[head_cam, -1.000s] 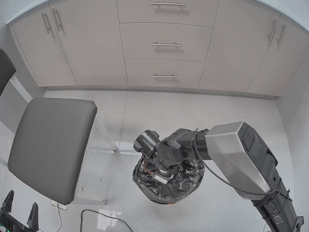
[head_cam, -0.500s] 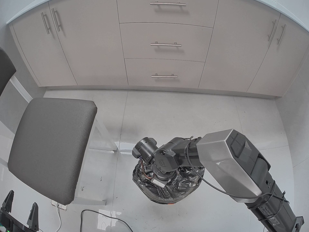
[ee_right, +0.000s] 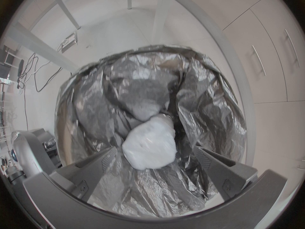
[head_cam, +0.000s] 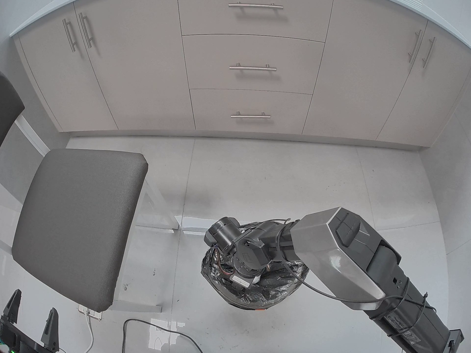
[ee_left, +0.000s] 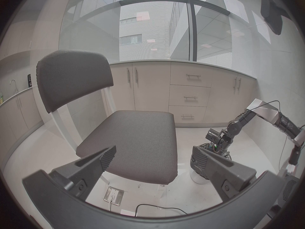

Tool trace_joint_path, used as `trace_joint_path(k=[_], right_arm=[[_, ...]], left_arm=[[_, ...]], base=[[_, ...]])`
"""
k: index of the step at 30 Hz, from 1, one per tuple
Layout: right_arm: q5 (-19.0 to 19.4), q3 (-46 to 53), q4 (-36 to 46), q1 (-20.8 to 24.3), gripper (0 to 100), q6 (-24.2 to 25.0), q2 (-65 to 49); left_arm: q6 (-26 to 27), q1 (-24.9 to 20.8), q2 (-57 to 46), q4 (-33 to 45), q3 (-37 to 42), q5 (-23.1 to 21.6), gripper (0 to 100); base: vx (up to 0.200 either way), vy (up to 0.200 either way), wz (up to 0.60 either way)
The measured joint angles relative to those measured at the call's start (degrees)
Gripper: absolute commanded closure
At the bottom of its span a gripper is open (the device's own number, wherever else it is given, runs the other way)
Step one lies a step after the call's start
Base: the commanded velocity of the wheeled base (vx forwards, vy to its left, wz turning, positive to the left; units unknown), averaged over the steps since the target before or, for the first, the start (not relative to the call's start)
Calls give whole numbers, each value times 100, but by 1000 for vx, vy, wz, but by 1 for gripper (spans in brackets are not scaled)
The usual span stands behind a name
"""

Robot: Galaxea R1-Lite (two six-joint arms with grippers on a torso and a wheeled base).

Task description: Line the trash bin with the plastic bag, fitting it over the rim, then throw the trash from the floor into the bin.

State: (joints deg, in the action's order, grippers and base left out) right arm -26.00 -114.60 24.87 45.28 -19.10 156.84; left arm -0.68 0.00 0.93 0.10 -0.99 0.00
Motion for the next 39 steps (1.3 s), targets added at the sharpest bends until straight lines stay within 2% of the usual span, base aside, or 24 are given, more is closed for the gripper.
trace_joint_path(k=[9, 10, 31, 39], right_arm=[[-5, 2, -295, 80, 0, 0, 77], [-11, 2, -295, 80, 100, 2, 66], [-35, 0, -325, 28, 100, 22, -45], [-35, 0, -818, -116, 100, 20, 219]], left_arm=[[0, 0, 0, 0, 0, 0, 0], [0, 0, 0, 1, 0, 0, 0], [2, 0, 0, 0, -2, 0, 0], [0, 0, 0, 0, -2, 0, 0]], base=[[0, 0, 0], [0, 0, 0], [0, 0, 0], [0, 0, 0]])
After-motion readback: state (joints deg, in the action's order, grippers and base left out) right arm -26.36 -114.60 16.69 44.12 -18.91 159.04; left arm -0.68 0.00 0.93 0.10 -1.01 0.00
